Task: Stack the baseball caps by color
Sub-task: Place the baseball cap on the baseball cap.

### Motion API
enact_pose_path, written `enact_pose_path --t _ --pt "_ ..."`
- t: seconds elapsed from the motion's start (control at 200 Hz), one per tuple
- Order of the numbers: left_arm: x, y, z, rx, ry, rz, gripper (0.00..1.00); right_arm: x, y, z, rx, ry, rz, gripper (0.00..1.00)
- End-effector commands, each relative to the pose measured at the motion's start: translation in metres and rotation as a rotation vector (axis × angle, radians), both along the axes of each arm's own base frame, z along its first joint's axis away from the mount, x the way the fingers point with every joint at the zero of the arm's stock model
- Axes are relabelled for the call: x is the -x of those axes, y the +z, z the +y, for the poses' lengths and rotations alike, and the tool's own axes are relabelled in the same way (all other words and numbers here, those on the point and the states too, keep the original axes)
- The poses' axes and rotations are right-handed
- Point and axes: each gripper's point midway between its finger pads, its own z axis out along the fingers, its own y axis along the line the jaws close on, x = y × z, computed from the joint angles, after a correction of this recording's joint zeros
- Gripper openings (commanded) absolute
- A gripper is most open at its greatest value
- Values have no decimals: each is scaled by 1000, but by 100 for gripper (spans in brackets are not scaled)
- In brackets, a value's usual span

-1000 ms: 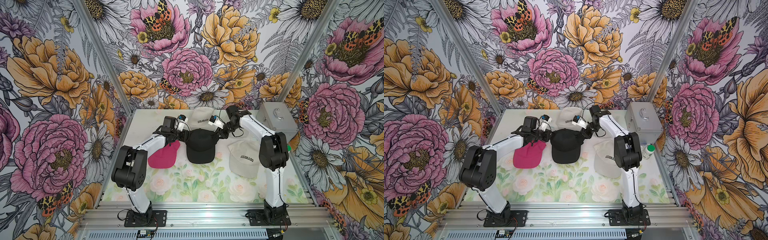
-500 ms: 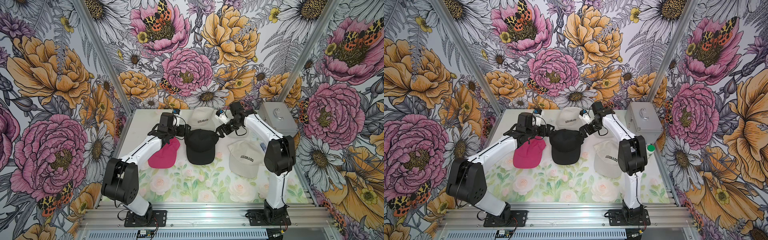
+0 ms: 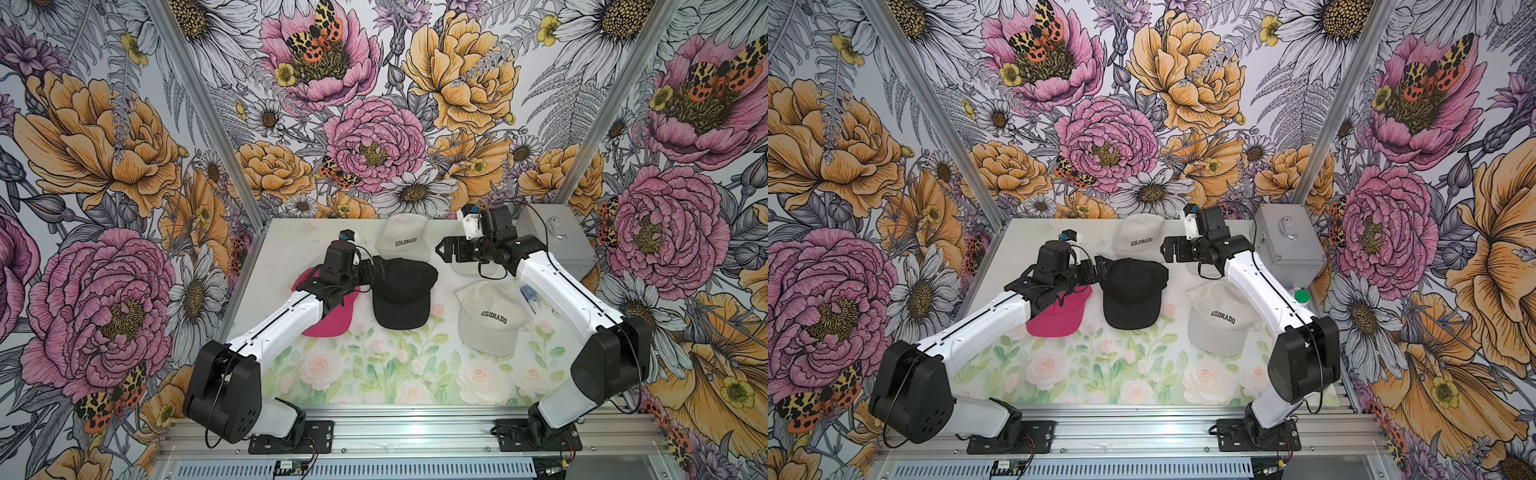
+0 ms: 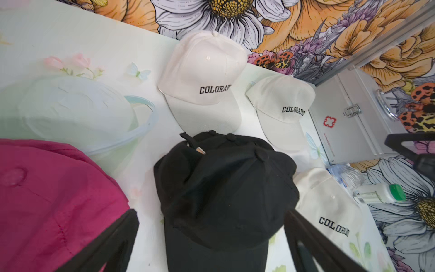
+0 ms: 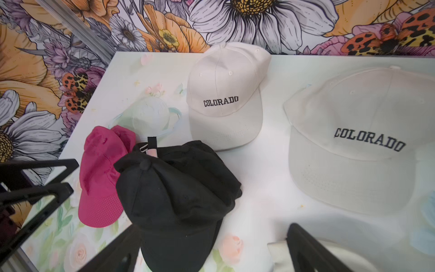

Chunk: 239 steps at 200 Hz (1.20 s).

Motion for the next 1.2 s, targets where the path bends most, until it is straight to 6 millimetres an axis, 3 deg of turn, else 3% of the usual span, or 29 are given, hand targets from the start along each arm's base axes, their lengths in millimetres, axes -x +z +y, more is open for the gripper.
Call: enact_pose_path --t 0.0,0.105,0.2,0.33,0.395,0.645,0.72,0.81,0.885,1.19 --pt "10 -2 -17 121 18 3 99 -3 7 30 -118 -60 -131 99" --pt "7 -19 -19 151 42 21 99 3 -13 48 -93 -34 -164 99" --pt "-4 -23 -23 148 33 30 99 3 -31 69 -111 4 -178 99" --pt "-19 -19 -23 130 45 4 99 -9 -48 76 -54 -24 -181 99" --pt "-25 -29 -22 124 50 23 99 -14 -59 78 -35 -29 -165 99" --pt "-30 -107 -18 75 87 124 99 -22 -135 70 48 -108 -51 99" --pt "-29 -121 -19 92 89 156 99 -22 -148 66 61 -132 -30 99" --pt "-28 -116 -21 104 83 145 99 -21 -148 68 42 -136 -28 99" --pt "-29 -101 -19 98 73 101 99 -22 -140 68 31 -138 -41 99" --pt "-17 -45 1 121 87 33 99 -20 -91 65 -23 -159 -98 99"
